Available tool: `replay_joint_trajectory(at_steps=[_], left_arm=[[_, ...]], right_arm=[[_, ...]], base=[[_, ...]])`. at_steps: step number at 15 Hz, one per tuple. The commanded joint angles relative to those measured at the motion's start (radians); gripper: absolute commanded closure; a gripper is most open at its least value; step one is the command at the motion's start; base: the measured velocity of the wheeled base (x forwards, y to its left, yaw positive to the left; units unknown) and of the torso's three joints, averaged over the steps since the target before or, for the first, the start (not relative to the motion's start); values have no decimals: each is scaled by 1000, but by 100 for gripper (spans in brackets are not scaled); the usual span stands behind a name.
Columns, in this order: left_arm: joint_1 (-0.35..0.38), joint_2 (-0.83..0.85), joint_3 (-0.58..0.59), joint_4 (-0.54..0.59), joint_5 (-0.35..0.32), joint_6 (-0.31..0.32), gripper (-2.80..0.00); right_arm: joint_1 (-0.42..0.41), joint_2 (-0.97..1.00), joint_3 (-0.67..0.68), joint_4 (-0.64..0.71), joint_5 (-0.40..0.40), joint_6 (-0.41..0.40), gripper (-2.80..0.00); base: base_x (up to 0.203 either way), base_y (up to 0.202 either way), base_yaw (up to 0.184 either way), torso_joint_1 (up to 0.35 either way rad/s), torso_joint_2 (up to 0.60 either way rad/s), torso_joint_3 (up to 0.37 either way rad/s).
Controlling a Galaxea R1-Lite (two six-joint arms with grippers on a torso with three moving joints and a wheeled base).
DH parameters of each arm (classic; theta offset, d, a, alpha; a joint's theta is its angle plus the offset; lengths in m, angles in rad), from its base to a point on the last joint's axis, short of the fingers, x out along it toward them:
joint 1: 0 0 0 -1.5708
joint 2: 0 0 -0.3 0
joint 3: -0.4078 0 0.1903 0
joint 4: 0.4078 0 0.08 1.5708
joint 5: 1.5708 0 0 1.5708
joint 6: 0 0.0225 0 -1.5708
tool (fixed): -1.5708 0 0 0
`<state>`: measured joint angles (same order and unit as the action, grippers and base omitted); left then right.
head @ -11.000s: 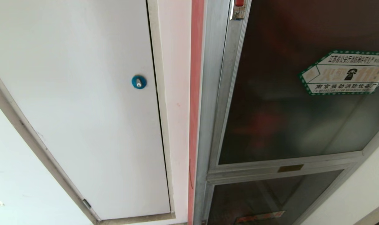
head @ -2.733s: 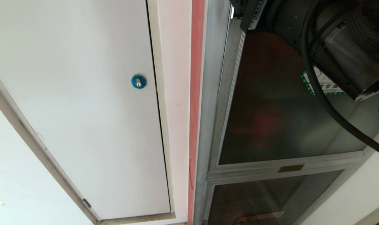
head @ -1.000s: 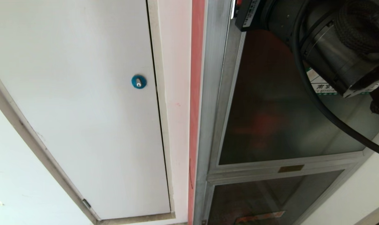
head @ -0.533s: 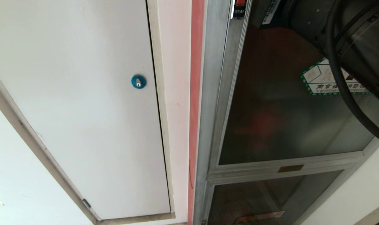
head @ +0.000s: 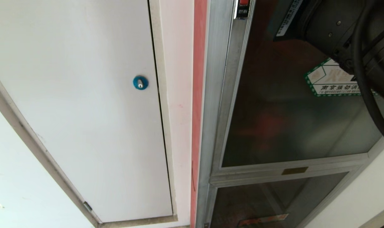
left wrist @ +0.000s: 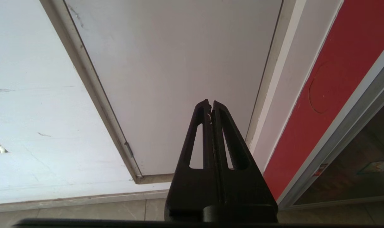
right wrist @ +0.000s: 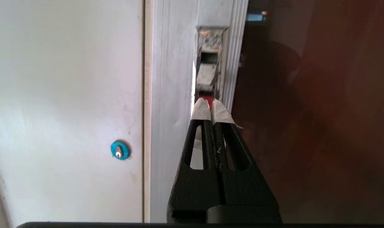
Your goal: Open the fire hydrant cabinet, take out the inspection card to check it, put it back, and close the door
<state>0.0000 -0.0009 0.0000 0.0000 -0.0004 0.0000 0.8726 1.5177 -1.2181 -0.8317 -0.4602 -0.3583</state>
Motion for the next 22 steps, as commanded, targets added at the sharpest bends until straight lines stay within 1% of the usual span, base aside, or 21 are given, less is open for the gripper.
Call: replay_joint_trajectory(at_steps=[1, 3, 4, 6, 9, 12, 15, 19, 20, 22], left_arm=[[0, -1, 1, 0, 0, 0, 0], [0, 1, 0, 0, 0, 0, 0], [0, 1, 0, 0, 0, 0, 0], [0, 1, 0, 0, 0, 0, 0], [0, 1, 0, 0, 0, 0, 0], [0, 1, 0, 0, 0, 0, 0], [0, 1, 0, 0, 0, 0, 0], [0, 1, 0, 0, 0, 0, 0], [0, 0, 0, 0, 0, 0, 0], [0, 1, 0, 0, 0, 0, 0]], right_arm=[[11, 9, 16, -11, -11, -2, 0], [11, 44, 8, -39, -28, -8, 0], [11, 55, 3, -58, -37, -17, -280], [10, 91, -23, -99, -53, -26, -280], [3, 128, -92, -101, -57, -38, -280], [-37, 175, -156, -96, -58, -47, -280], [-63, 187, -164, -95, -58, -49, -280], [-72, 193, -198, -78, -57, -50, -280], [-73, 194, -209, -75, -57, -50, 0], [-78, 194, -215, -69, -57, -50, 0]], base=[[0, 0, 0, 0, 0, 0], [0, 0, 0, 0, 0, 0], [0, 0, 0, 0, 0, 0], [0, 0, 0, 0, 0, 0], [0, 0, 0, 0, 0, 0], [0, 0, 0, 0, 0, 0], [0, 0, 0, 0, 0, 0], [0, 0, 0, 0, 0, 0], [0, 0, 0, 0, 0, 0], [0, 0, 0, 0, 0, 0]])
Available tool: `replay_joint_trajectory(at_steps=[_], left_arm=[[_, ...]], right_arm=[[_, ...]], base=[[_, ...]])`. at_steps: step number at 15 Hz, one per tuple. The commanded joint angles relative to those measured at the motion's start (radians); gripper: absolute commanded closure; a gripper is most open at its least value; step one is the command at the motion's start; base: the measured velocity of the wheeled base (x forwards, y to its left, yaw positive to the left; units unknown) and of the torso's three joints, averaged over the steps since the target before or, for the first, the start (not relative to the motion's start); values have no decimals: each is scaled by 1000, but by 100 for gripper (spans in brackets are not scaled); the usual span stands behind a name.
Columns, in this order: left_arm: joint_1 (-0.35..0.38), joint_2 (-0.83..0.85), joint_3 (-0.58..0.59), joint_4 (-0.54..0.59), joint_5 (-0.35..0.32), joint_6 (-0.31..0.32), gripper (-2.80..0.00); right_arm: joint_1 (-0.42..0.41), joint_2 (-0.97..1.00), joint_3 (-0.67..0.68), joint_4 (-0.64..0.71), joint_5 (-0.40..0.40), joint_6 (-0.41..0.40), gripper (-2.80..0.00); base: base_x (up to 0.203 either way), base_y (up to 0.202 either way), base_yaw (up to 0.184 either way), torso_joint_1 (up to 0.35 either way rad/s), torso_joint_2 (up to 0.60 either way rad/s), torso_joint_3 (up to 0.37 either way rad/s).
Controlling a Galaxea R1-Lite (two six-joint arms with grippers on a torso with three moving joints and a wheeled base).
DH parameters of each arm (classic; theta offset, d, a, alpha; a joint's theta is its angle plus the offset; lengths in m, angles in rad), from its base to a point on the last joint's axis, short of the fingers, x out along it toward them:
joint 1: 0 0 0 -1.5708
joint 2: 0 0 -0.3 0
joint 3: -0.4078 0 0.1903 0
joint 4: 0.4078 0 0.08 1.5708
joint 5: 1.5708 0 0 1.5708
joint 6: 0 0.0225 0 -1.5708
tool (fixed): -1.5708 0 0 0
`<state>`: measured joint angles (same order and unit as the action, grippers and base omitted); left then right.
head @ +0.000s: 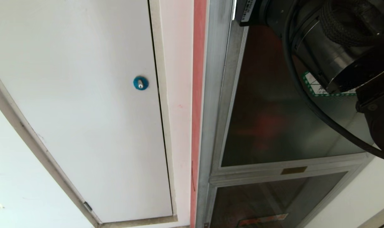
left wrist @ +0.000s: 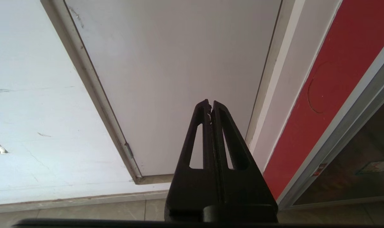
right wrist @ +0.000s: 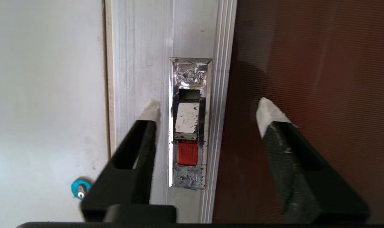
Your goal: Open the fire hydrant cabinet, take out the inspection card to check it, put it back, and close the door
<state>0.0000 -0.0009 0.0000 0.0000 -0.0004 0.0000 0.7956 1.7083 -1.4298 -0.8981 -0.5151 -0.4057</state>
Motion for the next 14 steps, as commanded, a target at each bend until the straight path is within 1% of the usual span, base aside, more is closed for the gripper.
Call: replay_joint_trajectory(at_steps=[1, 14], left_arm=[[0, 1, 0, 0, 0, 0, 0], [0, 0, 0, 0, 0, 0, 0]], right_arm=[[-1, 4, 0, -2, -2, -2, 0], [7, -17, 9, 14, -5, -2, 0]], base=[[0, 0, 0, 0, 0, 0], [0, 0, 0, 0, 0, 0]])
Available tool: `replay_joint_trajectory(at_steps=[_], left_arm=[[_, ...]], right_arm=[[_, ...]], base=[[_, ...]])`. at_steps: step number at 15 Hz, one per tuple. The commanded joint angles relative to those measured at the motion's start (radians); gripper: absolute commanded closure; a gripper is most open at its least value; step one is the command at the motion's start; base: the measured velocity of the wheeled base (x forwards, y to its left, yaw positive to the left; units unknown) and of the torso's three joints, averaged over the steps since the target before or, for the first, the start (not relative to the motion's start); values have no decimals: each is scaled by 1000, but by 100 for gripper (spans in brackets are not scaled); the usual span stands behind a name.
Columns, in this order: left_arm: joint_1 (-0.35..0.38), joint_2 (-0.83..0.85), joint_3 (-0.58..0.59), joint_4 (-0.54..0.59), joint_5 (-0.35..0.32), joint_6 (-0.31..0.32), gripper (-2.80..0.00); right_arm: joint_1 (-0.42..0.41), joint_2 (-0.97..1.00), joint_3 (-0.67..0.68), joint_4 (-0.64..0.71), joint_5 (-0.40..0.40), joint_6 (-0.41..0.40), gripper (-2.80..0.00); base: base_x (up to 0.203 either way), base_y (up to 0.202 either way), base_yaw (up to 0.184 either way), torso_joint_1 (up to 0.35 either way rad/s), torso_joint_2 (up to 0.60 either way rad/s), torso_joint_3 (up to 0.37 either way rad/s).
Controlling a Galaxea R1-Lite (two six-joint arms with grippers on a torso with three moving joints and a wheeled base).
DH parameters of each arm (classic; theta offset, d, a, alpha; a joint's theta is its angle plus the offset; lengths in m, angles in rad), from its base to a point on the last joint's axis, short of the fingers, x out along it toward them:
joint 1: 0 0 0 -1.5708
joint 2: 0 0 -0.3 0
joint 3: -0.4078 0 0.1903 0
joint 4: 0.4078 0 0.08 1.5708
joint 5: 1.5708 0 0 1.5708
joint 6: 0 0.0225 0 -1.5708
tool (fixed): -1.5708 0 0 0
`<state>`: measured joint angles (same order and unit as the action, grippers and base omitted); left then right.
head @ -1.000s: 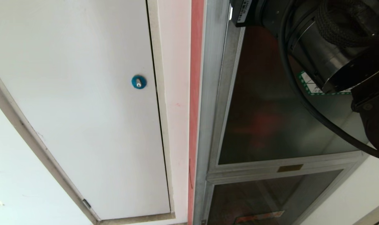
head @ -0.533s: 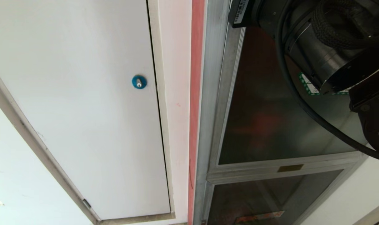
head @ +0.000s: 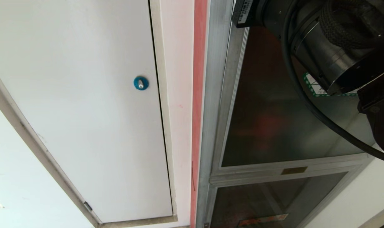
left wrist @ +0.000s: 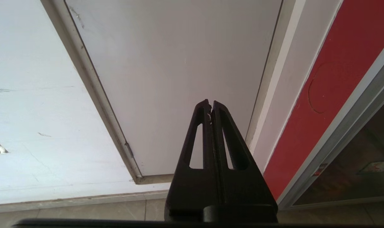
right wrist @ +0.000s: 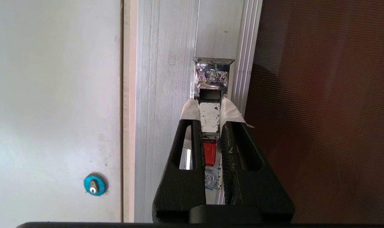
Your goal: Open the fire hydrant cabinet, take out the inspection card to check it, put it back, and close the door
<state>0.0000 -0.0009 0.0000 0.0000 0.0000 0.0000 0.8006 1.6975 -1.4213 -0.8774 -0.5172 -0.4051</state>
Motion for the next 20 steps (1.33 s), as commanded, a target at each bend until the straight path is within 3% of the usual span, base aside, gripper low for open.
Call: replay_joint_trajectory(at_steps=[1, 17, 20], left_arm=[[0, 0, 1, 0, 0, 0, 0], [0, 1, 0, 0, 0, 0, 0], [0, 1, 0, 0, 0, 0, 0]], right_arm=[[9, -13, 4, -6, -7, -3, 0], [41, -114, 49, 48, -20, -3, 0], [87, -117, 108, 45, -48, -3, 0]], base=[[0, 0, 0, 0, 0, 0], [0, 0, 0, 0, 0, 0], [0, 0, 0, 0, 0, 0]])
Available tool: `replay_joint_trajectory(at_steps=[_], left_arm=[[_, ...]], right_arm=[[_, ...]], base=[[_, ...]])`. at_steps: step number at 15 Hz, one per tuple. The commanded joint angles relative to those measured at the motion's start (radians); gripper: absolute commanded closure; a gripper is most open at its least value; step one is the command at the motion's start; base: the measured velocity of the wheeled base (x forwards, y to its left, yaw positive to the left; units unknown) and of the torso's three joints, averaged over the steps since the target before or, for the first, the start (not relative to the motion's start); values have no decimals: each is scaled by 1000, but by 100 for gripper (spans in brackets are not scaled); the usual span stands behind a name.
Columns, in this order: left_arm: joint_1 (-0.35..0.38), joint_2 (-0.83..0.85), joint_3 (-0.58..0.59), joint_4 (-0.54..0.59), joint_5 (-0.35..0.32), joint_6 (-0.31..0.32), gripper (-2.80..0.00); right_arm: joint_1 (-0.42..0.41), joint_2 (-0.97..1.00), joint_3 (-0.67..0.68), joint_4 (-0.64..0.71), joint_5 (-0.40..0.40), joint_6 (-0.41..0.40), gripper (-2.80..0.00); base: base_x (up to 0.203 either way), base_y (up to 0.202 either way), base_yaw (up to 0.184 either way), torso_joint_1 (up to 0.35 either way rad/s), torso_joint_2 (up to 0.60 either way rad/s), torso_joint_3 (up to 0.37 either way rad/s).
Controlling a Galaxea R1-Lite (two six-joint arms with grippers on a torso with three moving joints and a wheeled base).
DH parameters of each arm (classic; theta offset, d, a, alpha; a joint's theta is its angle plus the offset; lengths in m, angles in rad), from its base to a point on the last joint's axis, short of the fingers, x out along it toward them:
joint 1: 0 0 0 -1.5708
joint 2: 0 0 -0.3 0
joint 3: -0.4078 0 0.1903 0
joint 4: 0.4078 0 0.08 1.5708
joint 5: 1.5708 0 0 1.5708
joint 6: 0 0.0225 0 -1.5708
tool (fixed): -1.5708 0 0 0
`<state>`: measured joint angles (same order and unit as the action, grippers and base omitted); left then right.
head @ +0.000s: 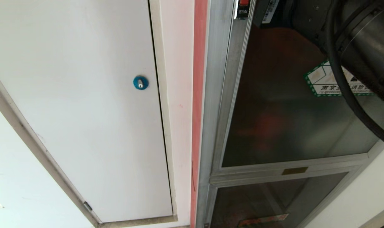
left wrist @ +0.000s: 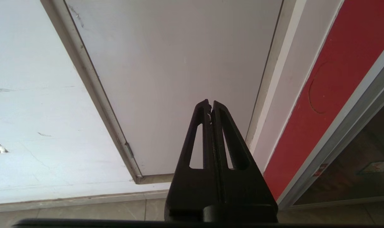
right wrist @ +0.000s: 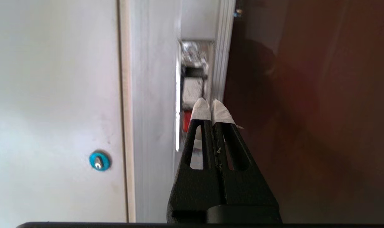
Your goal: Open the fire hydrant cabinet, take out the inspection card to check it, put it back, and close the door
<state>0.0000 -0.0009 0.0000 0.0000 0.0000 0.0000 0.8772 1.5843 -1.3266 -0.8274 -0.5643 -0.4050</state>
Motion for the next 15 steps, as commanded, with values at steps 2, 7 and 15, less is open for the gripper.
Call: replay_joint_trajectory(at_steps=[2, 7, 15], left_arm=[[0, 1, 0, 0, 0, 0, 0], [0, -1, 0, 0, 0, 0, 0], [0, 1, 0, 0, 0, 0, 0]], right_arm=[[32, -4, 47, -7, -61, 1, 0], [36, -39, 46, 35, -88, 6, 0], [37, -102, 15, 212, -78, -6, 0]], base=[[0, 0, 0, 0, 0, 0], [0, 0, 0, 0, 0, 0], [0, 0, 0, 0, 0, 0]])
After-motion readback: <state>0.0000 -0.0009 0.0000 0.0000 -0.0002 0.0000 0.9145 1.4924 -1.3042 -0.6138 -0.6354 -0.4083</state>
